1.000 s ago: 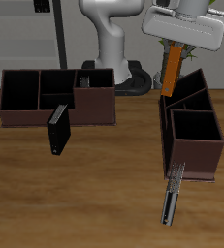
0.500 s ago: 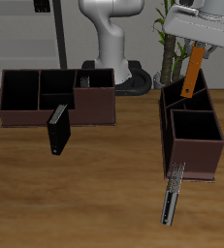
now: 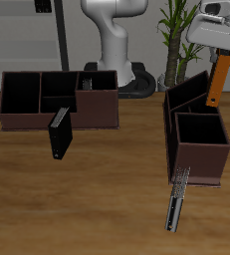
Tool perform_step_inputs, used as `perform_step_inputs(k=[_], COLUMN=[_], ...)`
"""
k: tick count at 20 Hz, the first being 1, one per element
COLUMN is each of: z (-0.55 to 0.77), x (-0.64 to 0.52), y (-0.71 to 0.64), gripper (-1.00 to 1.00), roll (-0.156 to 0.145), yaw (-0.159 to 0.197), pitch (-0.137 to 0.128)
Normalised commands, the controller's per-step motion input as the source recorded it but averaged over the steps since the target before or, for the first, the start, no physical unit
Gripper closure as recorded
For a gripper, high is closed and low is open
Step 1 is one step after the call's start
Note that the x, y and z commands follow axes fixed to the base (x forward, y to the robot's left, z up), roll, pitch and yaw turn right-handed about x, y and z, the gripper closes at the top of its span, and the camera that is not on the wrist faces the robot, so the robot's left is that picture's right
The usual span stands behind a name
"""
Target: Place the right striped book into the back desk caddy's right compartment and place the orange book into the left desk caddy's right compartment and place the black book into the left desk caddy's left compartment
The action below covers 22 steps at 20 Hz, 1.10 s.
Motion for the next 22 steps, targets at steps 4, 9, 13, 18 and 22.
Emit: perform_step_inputs(k=[4, 9, 13, 18, 22], z=[-0.09, -0.19, -0.31, -0.28, -0.15], x=[0.2, 0.21, 0.21, 0.04, 0.02], y=[0.04, -0.06, -0.18, -0.05, -0.03], gripper=[1.0, 1.0, 1.0, 1.0, 1.0], roll=[0.0, 0.001, -0.021, 0.004, 0.003], yaw=[0.034, 0.006, -0.003, -0.028, 0.001], pitch=[-0.012, 0.003, 0.041, 0.046, 0.014])
